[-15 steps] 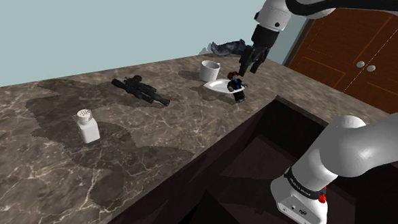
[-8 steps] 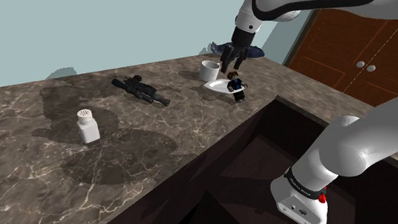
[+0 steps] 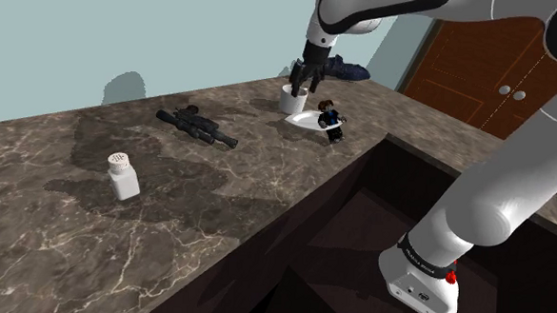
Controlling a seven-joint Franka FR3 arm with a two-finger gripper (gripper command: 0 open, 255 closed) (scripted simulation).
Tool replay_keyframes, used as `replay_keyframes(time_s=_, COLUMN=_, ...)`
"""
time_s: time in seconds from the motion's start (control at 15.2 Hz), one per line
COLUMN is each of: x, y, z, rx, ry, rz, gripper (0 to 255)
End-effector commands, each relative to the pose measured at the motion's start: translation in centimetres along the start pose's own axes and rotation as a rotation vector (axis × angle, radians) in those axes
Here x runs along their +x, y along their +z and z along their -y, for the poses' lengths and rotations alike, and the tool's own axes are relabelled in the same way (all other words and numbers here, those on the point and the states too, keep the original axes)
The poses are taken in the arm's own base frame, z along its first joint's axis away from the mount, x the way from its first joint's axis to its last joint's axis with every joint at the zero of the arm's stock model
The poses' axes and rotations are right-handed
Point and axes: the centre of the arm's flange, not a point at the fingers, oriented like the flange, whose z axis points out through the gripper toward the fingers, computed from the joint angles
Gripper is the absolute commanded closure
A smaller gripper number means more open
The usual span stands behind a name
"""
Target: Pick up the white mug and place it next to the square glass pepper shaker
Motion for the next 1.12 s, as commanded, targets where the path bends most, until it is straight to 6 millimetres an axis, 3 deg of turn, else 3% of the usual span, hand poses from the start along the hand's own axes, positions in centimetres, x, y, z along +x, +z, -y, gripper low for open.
replay_keyframes(time_s=0.0, x=2.7, y=1.1, z=-0.6, rx=-0.01, ry=0.003, rz=-0.002, gripper=0)
replay_keyframes(time_s=0.4, x=9.5, y=3.6, z=-2.6, rx=-0.04, ry=0.014, rz=-0.007, gripper=0)
replay_keyframes(time_s=0.86, x=9.5, y=7.3, z=-2.7, rx=-0.04, ry=0.014, rz=-0.007, gripper=0)
replay_keyframes(time_s=1.06, x=9.5, y=7.6, z=-2.7, rx=-0.04, ry=0.014, rz=-0.007, gripper=0)
